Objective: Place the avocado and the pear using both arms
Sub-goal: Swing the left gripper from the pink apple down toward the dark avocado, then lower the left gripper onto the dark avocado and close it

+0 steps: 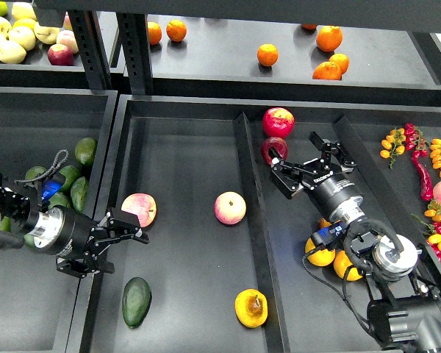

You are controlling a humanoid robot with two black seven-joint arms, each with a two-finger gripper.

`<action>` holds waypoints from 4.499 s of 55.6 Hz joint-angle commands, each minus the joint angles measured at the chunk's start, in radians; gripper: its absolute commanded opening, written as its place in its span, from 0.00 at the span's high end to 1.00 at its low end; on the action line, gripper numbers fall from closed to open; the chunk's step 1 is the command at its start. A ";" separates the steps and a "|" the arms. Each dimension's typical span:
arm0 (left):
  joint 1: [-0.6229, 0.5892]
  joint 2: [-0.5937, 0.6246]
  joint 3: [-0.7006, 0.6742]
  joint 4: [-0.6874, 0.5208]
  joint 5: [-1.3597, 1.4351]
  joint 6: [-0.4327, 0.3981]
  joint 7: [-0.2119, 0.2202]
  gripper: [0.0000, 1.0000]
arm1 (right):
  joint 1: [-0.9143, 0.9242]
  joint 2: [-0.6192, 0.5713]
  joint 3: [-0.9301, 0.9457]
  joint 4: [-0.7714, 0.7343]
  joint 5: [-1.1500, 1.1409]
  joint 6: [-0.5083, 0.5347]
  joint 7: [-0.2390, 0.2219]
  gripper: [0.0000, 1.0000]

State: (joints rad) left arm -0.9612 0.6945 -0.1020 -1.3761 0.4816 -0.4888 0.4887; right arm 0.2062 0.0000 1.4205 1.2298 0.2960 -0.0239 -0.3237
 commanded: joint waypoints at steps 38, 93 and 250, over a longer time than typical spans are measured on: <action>-0.106 -0.266 0.266 0.160 0.097 0.000 0.000 0.01 | -0.007 0.000 0.017 0.008 0.000 0.004 0.000 0.00; -0.097 -0.412 0.344 0.359 0.100 0.000 0.000 0.01 | -0.008 0.000 0.000 0.008 0.003 0.005 -0.005 0.00; 0.001 -0.524 0.229 0.514 0.101 0.000 0.000 0.82 | -0.037 0.000 -0.012 0.053 0.012 0.035 -0.011 0.00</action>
State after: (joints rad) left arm -0.9487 0.1671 0.1744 -0.8625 0.5833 -0.4889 0.4887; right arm 0.1700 0.0000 1.4091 1.2740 0.3083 0.0106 -0.3344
